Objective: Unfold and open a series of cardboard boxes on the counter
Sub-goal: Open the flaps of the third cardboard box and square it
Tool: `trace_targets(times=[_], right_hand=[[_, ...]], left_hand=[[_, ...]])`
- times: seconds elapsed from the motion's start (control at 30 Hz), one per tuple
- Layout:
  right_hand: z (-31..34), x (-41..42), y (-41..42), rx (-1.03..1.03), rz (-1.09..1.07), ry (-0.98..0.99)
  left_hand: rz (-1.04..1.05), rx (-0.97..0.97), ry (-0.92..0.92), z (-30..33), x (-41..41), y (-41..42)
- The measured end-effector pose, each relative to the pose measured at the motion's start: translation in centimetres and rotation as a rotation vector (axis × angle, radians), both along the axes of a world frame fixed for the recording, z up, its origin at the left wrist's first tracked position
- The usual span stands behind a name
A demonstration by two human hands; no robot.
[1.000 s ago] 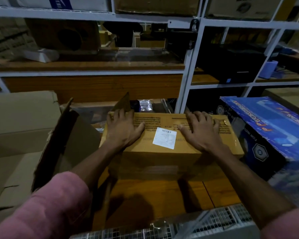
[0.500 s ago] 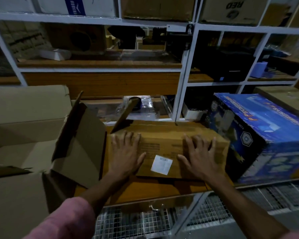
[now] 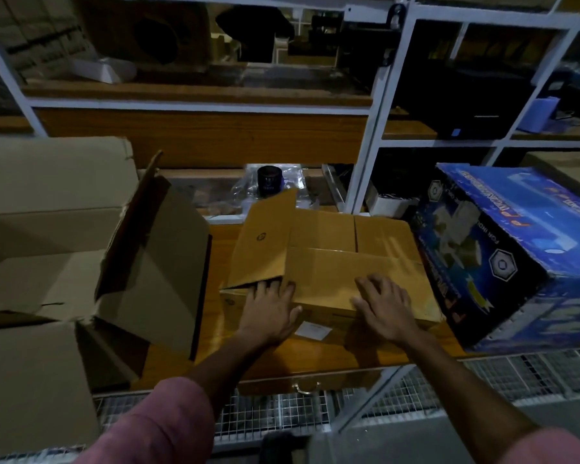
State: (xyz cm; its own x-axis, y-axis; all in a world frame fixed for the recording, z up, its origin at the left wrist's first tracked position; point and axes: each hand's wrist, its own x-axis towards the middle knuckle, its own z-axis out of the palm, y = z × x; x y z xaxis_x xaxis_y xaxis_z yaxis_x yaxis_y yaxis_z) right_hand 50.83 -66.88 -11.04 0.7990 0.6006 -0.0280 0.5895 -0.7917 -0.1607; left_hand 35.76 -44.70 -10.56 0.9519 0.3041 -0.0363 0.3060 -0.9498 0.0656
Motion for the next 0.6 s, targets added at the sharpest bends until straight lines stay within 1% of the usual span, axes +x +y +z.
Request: trace_targets(times=[0.1, 0.2, 0.33, 0.47, 0.6], right_hand=[[-0.6, 0.7, 1.5, -0.042, -0.026, -0.038], [-0.6, 1.2, 3.6, -0.051, -0.036, -0.051], [-0.7, 1.7, 6.4, -0.061, -0.026, -0.053], [-0.7, 2.3, 7.3, -0.050, -0.024, -0.121], [-0.8, 3.5, 7.2, -0.015, -0.031, -0.114]], left_hand=[[0.001, 0.002, -0.020, -0.3, 0.5, -0.3], [0.018, 0.004, -0.001, -0.7, 1.1, -0.5], [0.026, 0.064, 0.020, -1.0, 2.0, -0.6], [0.022, 0.128, -0.002, -1.2, 2.7, -0.6], [0.048, 0.083, -0.045, -1.5, 3.5, -0.9]])
